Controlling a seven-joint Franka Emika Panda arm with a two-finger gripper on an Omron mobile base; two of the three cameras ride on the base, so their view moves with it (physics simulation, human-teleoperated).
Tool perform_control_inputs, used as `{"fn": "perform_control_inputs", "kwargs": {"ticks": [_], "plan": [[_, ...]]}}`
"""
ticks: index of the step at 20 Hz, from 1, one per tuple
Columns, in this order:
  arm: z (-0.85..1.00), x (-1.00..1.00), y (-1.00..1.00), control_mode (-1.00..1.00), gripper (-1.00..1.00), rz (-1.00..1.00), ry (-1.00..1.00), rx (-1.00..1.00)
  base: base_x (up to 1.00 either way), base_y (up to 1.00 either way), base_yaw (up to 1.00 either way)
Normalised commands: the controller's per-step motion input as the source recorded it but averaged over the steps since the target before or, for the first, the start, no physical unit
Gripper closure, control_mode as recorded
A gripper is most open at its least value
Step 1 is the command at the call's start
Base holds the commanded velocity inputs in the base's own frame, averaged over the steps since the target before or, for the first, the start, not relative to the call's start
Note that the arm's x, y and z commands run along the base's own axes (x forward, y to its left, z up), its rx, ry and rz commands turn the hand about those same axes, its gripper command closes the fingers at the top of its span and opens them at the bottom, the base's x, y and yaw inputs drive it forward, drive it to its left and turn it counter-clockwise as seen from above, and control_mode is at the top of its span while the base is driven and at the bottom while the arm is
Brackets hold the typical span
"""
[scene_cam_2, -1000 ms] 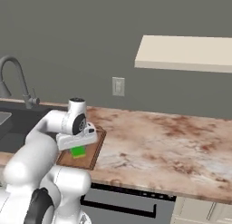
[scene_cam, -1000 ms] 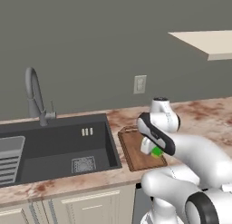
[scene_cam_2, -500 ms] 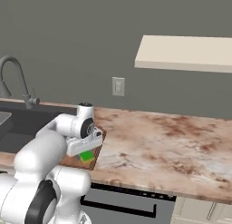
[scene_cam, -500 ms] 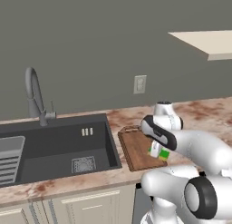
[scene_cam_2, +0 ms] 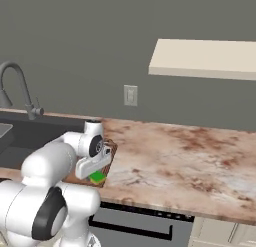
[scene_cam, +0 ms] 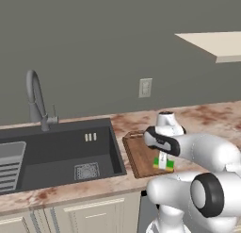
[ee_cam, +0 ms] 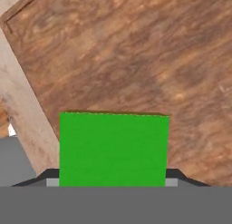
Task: Pick up the sponge from the counter and clean the cutting board by briefly scrubbing or pressing down on the cutting board. Once finished, release the sponge.
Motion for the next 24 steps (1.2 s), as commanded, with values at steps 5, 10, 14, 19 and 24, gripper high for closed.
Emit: {"fn": "perform_control_inputs", "kwargs": {"ticks": [5, 10, 14, 19, 24], "plan": [[-0.37, 0.0, 0.01, -1.0, 1.0, 0.13, 0.0, 0.0, 0.0, 0.0, 0.0], [-0.4, 0.12, 0.0, -1.0, 1.0, 0.1, -0.02, 0.01, 0.0, 0.0, 0.0], [-0.25, 0.29, 0.0, -1.0, 1.0, 0.07, -0.09, 0.02, 0.0, 0.0, 0.0], [-0.08, 0.56, 0.0, -1.0, 1.0, 0.03, -0.12, 0.01, 0.0, 0.0, 0.0], [-0.05, 0.64, 0.06, -1.0, 1.0, 0.01, -0.11, 0.0, 0.0, 0.0, 0.0]]}}
